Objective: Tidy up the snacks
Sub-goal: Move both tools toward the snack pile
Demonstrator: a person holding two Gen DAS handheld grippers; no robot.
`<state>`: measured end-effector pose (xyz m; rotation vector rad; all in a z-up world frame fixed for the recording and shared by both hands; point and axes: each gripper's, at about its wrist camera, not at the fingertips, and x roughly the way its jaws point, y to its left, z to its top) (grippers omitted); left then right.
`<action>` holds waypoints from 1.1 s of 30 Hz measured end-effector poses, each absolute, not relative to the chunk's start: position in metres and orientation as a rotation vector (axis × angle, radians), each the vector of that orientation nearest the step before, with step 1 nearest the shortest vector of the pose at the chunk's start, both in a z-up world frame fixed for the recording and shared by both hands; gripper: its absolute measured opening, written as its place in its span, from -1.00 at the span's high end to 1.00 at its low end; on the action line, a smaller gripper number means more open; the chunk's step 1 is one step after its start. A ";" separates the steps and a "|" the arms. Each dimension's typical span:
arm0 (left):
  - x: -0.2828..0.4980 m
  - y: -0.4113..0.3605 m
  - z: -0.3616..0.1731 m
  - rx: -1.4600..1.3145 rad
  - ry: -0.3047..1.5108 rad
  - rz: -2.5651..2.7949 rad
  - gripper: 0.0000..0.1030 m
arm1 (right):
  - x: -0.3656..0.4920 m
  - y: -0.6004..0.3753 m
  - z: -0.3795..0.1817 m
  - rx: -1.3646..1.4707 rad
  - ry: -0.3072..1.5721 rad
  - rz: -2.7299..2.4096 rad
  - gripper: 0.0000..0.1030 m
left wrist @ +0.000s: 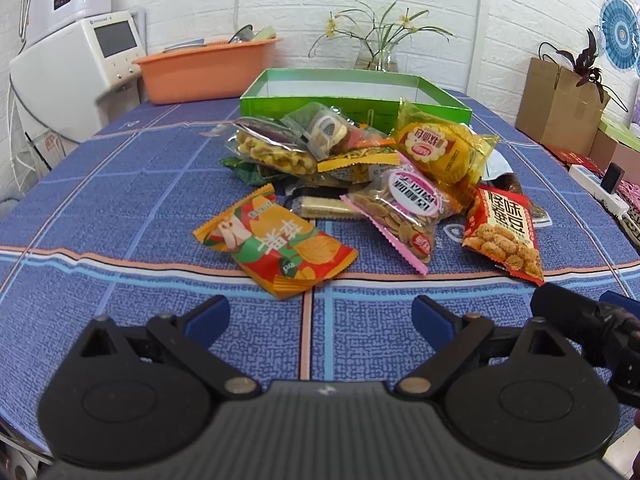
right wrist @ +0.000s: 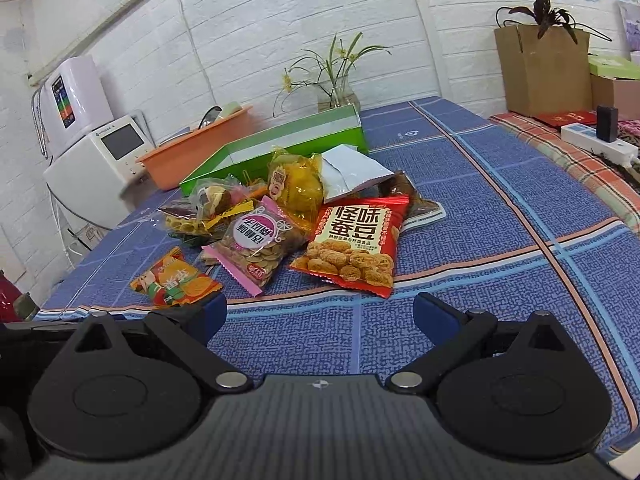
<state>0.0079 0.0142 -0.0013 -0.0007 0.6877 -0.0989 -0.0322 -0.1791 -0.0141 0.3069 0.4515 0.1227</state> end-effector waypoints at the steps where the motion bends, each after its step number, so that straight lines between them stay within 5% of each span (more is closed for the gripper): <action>1: 0.009 0.015 -0.002 -0.007 0.692 -0.102 -0.81 | -0.033 -0.178 -0.014 0.303 0.448 0.126 -1.00; 12: 0.011 0.015 -0.003 -0.002 0.703 -0.104 -0.81 | -0.035 -0.181 -0.008 0.277 0.397 0.129 -1.00; 16: 0.009 0.029 0.005 -0.014 0.600 -0.069 -0.81 | -0.037 -0.198 -0.003 0.291 0.210 0.031 -1.00; 33: 0.008 0.021 0.000 0.000 0.643 -0.078 -0.81 | -0.032 -0.192 -0.015 0.383 0.336 0.096 -1.00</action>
